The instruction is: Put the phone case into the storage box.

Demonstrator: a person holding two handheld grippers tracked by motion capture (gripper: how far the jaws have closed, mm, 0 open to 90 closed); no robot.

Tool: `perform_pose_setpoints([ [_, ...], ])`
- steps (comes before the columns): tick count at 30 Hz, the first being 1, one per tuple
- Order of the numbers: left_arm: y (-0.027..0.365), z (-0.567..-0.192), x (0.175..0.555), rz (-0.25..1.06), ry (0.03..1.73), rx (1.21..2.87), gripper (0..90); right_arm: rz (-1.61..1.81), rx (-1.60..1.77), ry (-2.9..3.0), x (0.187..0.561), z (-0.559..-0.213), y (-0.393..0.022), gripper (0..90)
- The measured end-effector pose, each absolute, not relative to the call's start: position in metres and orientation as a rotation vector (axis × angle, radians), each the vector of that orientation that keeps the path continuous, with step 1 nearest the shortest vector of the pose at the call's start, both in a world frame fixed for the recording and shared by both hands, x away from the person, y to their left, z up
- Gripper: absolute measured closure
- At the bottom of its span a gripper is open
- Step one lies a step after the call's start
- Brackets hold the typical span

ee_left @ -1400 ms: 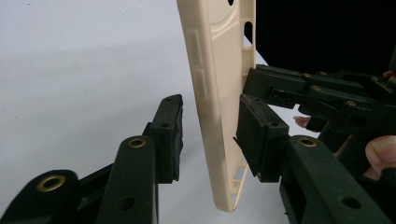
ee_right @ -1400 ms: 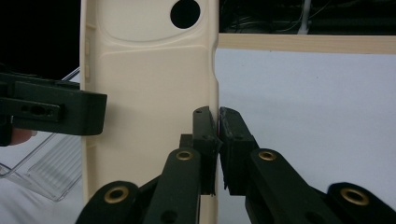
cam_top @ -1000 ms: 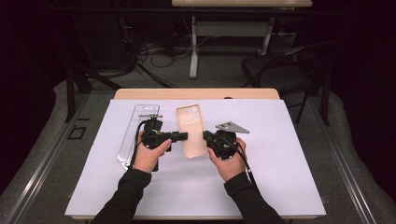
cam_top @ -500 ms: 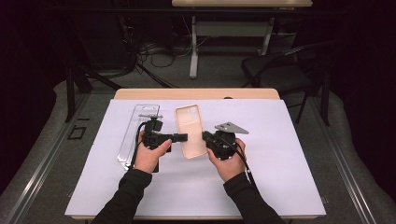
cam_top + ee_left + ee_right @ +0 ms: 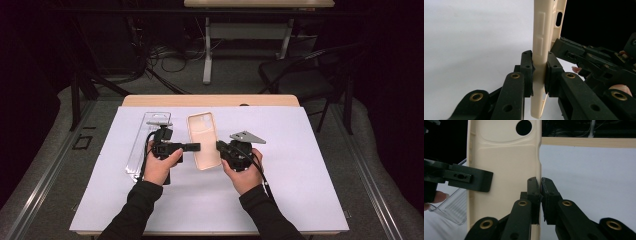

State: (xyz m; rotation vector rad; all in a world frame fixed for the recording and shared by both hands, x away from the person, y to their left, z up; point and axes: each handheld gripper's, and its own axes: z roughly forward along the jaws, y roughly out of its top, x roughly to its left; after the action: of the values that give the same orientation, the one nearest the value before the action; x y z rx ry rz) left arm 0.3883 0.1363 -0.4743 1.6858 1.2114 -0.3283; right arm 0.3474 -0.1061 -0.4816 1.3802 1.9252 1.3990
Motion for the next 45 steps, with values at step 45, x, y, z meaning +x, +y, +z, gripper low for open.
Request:
perform_pose_setpoints([
  [45,0.1376,-0.4752,0.3886,-0.341,1.182,1.695,81.5,1.422,1.378,1.933,0.3476,-0.4814,-0.1072,82.0],
])
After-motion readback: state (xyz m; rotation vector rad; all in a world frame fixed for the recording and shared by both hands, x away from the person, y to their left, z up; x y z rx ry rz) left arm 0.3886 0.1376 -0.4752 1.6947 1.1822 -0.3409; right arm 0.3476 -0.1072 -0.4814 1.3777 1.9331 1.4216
